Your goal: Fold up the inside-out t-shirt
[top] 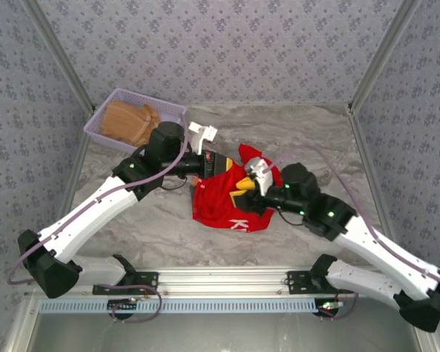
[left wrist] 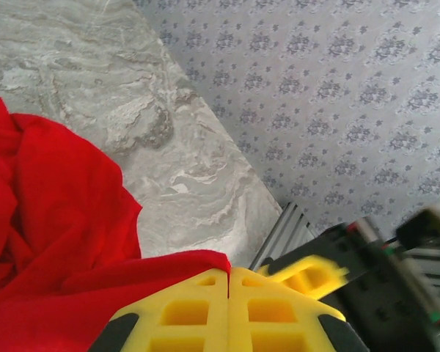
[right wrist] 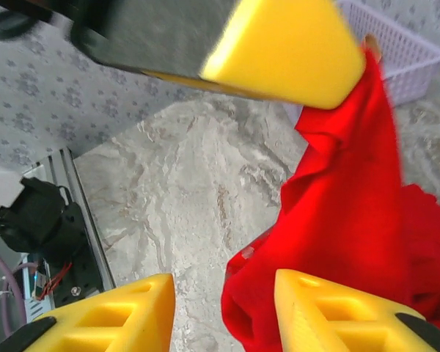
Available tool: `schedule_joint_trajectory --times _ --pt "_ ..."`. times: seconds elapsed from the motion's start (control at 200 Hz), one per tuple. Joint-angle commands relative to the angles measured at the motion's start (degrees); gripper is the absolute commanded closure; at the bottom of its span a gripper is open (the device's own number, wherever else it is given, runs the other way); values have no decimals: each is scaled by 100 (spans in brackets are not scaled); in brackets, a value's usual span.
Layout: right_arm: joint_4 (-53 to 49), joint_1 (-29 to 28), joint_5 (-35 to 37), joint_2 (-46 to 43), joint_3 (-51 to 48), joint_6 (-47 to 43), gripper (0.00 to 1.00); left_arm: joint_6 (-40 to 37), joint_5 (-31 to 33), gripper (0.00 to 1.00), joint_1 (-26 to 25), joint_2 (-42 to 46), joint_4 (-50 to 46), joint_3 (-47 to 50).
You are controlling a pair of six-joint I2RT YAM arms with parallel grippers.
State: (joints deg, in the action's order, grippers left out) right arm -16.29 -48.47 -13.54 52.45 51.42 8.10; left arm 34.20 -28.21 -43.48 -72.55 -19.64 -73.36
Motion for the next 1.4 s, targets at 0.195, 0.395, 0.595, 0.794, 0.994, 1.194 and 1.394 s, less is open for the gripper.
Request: schedule_joint_trajectory --times 0.195,0.395,0.595,0.794,0.994,1.194,1.394 --pt "1015 -505 2407 897 -319 1000 46 114 147 100 3 77 -4 -162" --pt "1004 93 1362 361 -713 757 99 64 344 100 160 238 -30 -40" --pt "1662 1173 -1868 -437 -1197 780 100 83 957 100 606 155 87 249" --pt "3203 1723 -3229 -362 -1596 1778 100 -128 1186 91 693 -347 101 168" --pt "3764 1919 -3369 -134 -1712 2088 100 -399 1308 47 706 20 13 472" --pt "4070 2059 -3470 48 -1749 2308 100 -696 121 38 564 925 1078 1814" --pt "4134 2157 -3489 40 -1764 2413 100 -1352 -159 39 135 968 1165 2018"
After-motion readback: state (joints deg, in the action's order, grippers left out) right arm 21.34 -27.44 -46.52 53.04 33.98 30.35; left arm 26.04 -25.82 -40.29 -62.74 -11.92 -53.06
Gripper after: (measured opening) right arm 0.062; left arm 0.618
